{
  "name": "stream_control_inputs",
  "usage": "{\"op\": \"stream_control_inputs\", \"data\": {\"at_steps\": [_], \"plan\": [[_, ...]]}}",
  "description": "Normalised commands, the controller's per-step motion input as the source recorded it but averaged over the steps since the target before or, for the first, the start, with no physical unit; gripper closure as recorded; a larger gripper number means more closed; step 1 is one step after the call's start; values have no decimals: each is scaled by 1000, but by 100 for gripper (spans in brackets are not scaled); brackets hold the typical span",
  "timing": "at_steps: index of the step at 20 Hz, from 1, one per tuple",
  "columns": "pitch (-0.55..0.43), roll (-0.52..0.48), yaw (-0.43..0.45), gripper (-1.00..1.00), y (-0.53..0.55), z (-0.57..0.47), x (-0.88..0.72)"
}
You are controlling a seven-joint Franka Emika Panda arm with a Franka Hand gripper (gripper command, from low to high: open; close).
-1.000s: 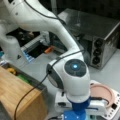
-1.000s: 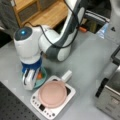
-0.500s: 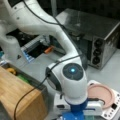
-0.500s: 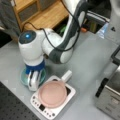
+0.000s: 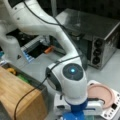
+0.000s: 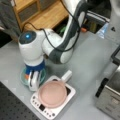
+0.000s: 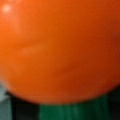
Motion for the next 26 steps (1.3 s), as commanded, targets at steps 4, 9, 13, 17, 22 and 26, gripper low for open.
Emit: {"op": "stream_control_inputs", "data": {"at_steps": [4,9,13,17,22,26], "plan": [[5,142,-11,100,-135,146,-67],[68,136,16,100,-142,222,-83],[73,109,38,100,-145,185,-40],[68,71,128,100,-158,156,-59],[48,60,386,100,-106,155,-150],[50,19,640,100,6,105,-189]]}}
